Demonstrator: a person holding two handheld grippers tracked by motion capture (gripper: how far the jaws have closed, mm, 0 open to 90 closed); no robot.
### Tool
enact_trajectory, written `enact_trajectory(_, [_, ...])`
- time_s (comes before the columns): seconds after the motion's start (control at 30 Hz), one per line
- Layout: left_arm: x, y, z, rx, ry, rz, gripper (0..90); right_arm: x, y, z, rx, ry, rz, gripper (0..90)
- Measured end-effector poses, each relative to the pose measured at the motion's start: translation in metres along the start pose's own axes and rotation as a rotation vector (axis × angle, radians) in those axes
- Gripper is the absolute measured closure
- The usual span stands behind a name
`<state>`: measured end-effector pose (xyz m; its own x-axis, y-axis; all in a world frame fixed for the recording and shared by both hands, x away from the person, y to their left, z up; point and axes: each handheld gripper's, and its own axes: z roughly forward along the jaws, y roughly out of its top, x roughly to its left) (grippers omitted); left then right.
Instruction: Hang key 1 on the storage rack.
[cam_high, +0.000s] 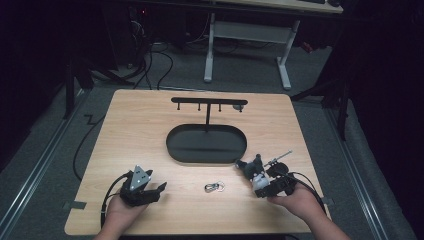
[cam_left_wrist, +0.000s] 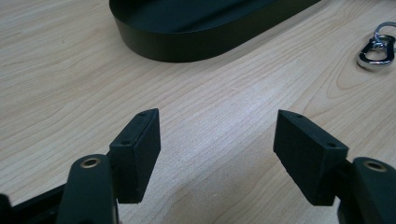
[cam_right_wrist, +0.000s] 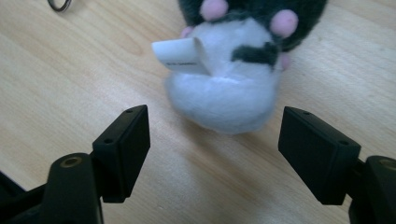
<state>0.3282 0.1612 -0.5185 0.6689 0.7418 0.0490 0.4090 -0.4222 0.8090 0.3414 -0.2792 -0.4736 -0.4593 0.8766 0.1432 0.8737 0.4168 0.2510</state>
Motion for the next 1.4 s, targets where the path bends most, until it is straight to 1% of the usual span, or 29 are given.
enact_trajectory(0.03, [0.000, 0.000, 0.000, -0.001, -0.001, 0.001, 32.6, 0.001, 0.002, 0.001, 0.011, -0.009, -0.013, 24.8])
enact_trajectory(0.1, [-0.001, 0.000, 0.000, -0.001, -0.005, 0.007, 32.6, 0.002, 0.004, 0.002, 0.009, -0.014, -0.009, 24.6])
enact_trajectory(0.13, [-0.001, 0.001, 0.000, -0.002, -0.007, 0.007, 32.5, 0.001, 0.005, 0.002, 0.005, -0.009, -0.008, 24.6])
enact_trajectory(0.27, [-0.004, 0.001, -0.001, -0.004, -0.015, 0.018, 32.5, 0.001, 0.007, 0.005, 0.004, -0.006, 0.020, 25.0])
enact_trajectory(0.33, [-0.004, 0.001, -0.001, -0.007, -0.018, 0.019, 32.5, 0.000, 0.008, 0.005, -0.006, 0.015, 0.039, 25.0])
enact_trajectory(0.4, [-0.004, 0.002, -0.001, -0.007, -0.022, 0.018, 32.5, 0.000, 0.011, 0.005, -0.009, 0.013, 0.045, 24.8])
enact_trajectory(0.43, [-0.004, 0.002, -0.001, -0.007, -0.022, 0.019, 32.5, 0.000, 0.012, 0.005, -0.015, 0.020, 0.052, 24.8])
enact_trajectory(0.47, [-0.004, 0.002, 0.000, -0.006, -0.022, 0.020, 32.5, -0.001, 0.013, 0.005, -0.020, 0.024, 0.048, 24.7])
enact_trajectory(0.53, [-0.005, 0.002, -0.001, -0.001, -0.026, 0.023, 32.5, -0.002, 0.015, 0.006, -0.030, 0.031, 0.073, 24.6])
enact_trajectory(0.57, [-0.005, 0.002, -0.001, -0.005, -0.028, 0.021, 32.5, -0.003, 0.016, 0.007, -0.037, 0.032, 0.076, 24.5])
enact_trajectory(0.6, [-0.006, 0.003, -0.001, -0.007, -0.031, 0.020, 32.5, -0.003, 0.017, 0.008, -0.037, 0.021, 0.078, 24.6])
enact_trajectory(0.63, [-0.006, 0.003, -0.001, -0.008, -0.032, 0.021, 32.5, -0.003, 0.018, 0.010, -0.040, 0.020, 0.082, 25.0])
enact_trajectory(0.67, [-0.007, 0.003, -0.001, -0.010, -0.033, 0.022, 32.5, -0.003, 0.018, 0.011, -0.041, 0.021, 0.077, 25.7])
enact_trajectory(0.73, [-0.007, 0.003, -0.001, -0.007, -0.035, 0.027, 32.5, -0.003, 0.018, 0.013, -0.035, 0.011, 0.084, 29.2])
enact_trajectory(0.8, [-0.007, 0.003, 0.000, -0.004, -0.037, 0.020, 32.5, -0.004, 0.016, 0.015, -0.036, 0.004, 0.083, 30.3])
enact_trajectory(0.87, [-0.006, 0.003, 0.000, 0.001, -0.032, 0.013, 32.5, -0.006, 0.013, 0.014, -0.037, 0.015, 0.087, 34.0])
enact_trajectory(0.93, [-0.005, 0.003, 0.000, -0.002, -0.033, 0.001, 32.6, -0.006, 0.011, 0.014, -0.045, 0.017, 0.088, 35.3])
enact_trajectory(1.1, [-0.003, 0.003, -0.002, -0.008, -0.037, -0.014, 32.7, -0.005, 0.009, 0.015, -0.056, 0.020, 0.076, 41.9])
enact_trajectory(1.17, [-0.003, 0.003, -0.002, -0.014, -0.035, -0.017, 32.7, -0.004, 0.010, 0.015, -0.060, 0.012, 0.058, 44.3])
enact_trajectory(1.3, [-0.001, 0.003, -0.001, -0.008, -0.039, -0.018, 32.7, -0.004, 0.010, 0.015, -0.066, 0.013, 0.045, 46.5])
enact_trajectory(1.33, [-0.001, 0.002, 0.000, -0.007, -0.041, -0.017, 32.7, -0.006, 0.010, 0.015, -0.073, 0.021, 0.042, 46.9])
enact_trajectory(1.4, [-0.001, 0.002, 0.000, -0.008, -0.041, -0.019, 32.7, -0.006, 0.009, 0.014, -0.079, 0.029, 0.056, 47.2])
